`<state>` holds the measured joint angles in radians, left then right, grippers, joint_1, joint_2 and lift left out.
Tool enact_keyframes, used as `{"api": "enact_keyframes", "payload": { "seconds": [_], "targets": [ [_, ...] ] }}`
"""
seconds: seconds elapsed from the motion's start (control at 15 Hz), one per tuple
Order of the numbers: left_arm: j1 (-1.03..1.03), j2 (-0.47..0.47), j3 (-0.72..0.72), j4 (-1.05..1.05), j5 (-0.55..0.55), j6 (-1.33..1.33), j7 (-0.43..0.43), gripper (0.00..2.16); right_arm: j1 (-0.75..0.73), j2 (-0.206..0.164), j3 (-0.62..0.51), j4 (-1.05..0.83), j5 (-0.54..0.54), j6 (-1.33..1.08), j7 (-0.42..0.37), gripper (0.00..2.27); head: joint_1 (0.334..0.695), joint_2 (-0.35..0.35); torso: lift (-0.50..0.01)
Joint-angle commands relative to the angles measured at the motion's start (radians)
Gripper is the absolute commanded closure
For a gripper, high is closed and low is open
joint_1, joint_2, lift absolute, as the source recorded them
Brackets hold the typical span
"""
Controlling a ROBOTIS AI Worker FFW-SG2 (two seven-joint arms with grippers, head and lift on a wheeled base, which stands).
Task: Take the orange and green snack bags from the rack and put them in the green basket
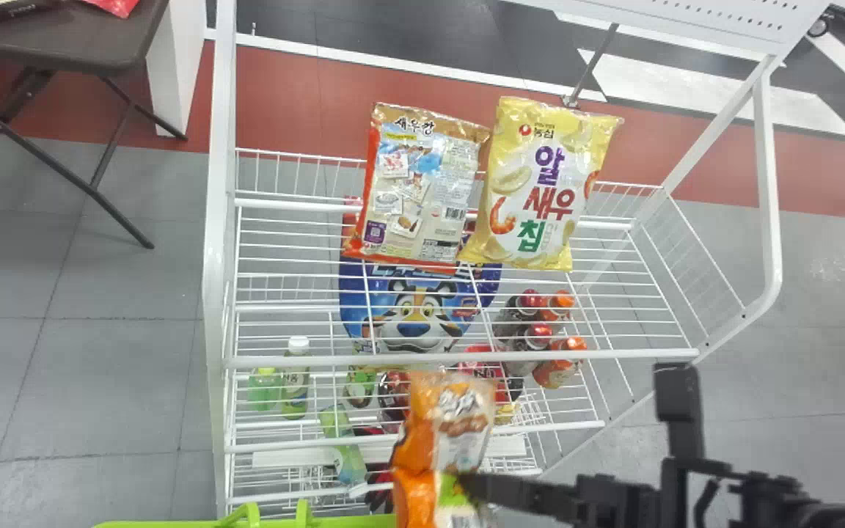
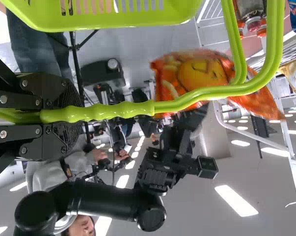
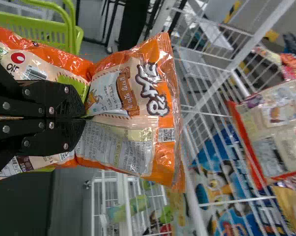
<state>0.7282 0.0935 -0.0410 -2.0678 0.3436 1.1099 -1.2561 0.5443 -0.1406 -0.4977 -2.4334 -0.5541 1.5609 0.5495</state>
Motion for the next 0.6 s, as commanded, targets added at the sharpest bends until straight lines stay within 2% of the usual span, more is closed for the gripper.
{"api": "enact_keyframes", "payload": {
  "seconds": [0.0,0.53],
  "targets": [
    [-0.003,-0.001,0.001,0.000,0.000,0.000,0.000,2.15,0.045,-0.013,0.111,0.017,0.065,0.011,0.000,2.25,0.695,-0.350,0.000],
    [-0.007,-0.001,0.000,0.003,0.000,0.003,0.000,2.15,0.098,-0.020,0.424,0.132,0.152,0.011,-0.020,2.25,0.695,-0.350,0.000]
  ]
}}
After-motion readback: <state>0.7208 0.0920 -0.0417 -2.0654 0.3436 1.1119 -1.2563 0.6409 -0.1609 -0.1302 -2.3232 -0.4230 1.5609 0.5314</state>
